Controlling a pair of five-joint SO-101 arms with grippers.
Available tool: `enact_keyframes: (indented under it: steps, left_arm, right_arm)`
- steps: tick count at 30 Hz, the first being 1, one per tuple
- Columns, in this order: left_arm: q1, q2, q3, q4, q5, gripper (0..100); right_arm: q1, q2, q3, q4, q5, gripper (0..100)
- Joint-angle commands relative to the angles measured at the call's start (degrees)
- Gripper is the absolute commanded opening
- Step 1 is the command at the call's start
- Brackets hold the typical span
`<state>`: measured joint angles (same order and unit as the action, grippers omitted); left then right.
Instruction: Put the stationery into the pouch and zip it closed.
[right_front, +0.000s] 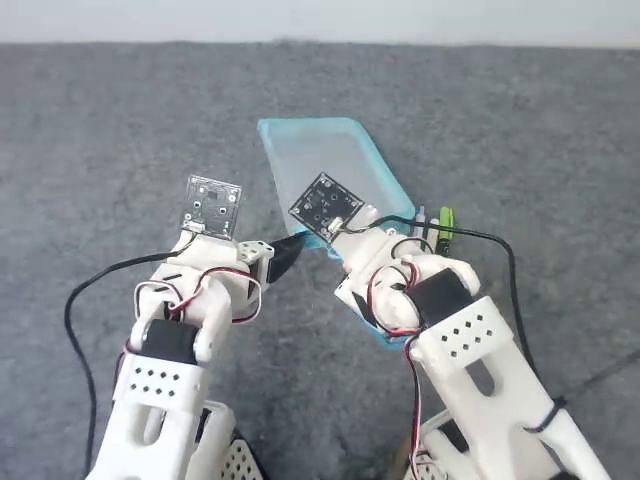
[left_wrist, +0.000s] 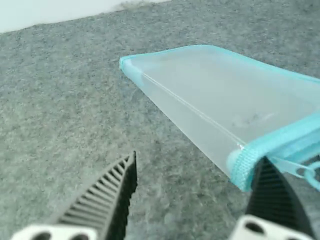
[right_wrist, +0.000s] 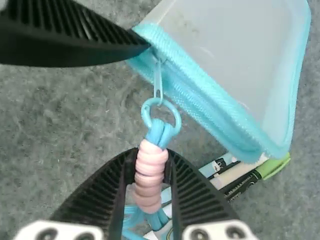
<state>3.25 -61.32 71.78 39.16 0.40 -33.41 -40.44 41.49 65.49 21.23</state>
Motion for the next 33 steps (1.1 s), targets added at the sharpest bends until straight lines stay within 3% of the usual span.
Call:
enact_keyframes:
  steps: [1, 10, 14, 17, 24, 29, 33]
  left_arm:
    - [-0.53, 0.44, -0.75, -2.02, 1.05, 34]
    - [-3.87, 0.44, -1.1, -2.73, 1.85, 34]
    - [-4.75, 0.53, -1.01, -3.52, 2.2, 34]
    - [-3.69, 0.53, -1.01, -3.43, 2.02, 34]
    - [3.6, -1.23, -1.54, 1.93, -0.97, 36]
    - [3.87, -14.33, -3.82, 13.27, -1.05, 38]
    - [3.69, -25.23, -1.45, 16.26, -1.23, 38]
  right_arm:
    - [3.03, -0.75, -0.44, 0.48, 1.14, 0.6]
    - [12.09, -0.75, -0.44, 0.13, 5.63, 0.6]
    - [12.79, -0.75, -0.7, 0.04, 5.54, 0.7]
    - [11.38, -0.66, -1.85, -0.04, 5.01, 0.7]
    - [-1.8, 1.8, -17.49, 8.4, 0.26, 0.7]
    - [-3.47, 5.93, -22.59, 11.91, -1.93, 0.7]
    - [-3.74, 7.52, -22.33, 11.3, -2.2, 0.7]
